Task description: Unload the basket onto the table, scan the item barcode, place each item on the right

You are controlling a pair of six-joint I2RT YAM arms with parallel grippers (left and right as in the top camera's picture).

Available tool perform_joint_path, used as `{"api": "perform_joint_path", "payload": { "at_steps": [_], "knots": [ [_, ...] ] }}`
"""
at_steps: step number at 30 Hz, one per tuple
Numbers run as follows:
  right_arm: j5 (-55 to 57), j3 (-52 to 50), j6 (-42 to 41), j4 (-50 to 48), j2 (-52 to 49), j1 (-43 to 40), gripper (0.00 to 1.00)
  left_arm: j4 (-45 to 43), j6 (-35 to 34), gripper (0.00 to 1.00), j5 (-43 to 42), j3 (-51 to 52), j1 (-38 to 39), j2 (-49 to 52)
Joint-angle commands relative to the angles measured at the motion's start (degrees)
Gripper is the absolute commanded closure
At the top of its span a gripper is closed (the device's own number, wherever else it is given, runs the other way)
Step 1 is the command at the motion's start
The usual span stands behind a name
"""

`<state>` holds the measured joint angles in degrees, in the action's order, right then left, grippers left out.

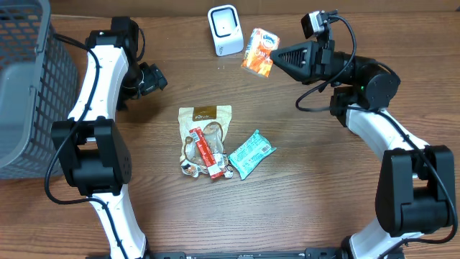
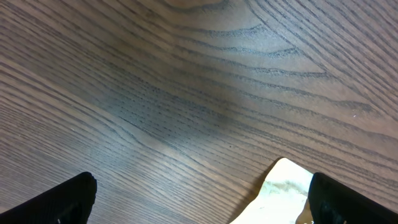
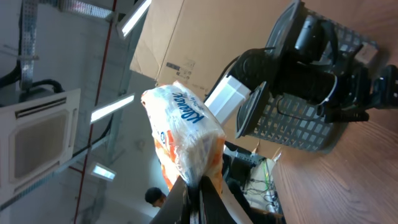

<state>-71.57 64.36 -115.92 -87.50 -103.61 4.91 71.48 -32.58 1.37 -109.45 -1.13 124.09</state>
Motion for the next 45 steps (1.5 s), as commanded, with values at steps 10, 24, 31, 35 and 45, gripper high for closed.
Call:
{"api": "perform_joint_path", "payload": {
  "at_steps": [10,24,31,35,45],
  "knots": [
    [0.3,0.0,-7.9,-3.1,12.9,-1.9,0.97,0.0,0.7,0.0,0.5,-0.9,0.4,-0.9],
    [4.0,0.0,-7.9,0.8,24.7,-4.7,0.96,0.0,0.7,0.0,0.5,-0.9,0.4,-0.9],
    [10.6,0.0,-8.0,0.8,30.6,-4.3,0.97,0.0,0.7,0.0,0.5,-0.9,0.4,-0.9],
    [15.5,0.0,-8.0,0.4,32.3,-4.3,0.96,0.0,0.7,0.0,0.5,-0.9,0.4,-0.9],
    [30.7,0.0,-8.0,-3.1,32.9,-4.1,0.96,0.0,0.7,0.0,0.5,-0.9,0.4,-0.9]
  ]
}}
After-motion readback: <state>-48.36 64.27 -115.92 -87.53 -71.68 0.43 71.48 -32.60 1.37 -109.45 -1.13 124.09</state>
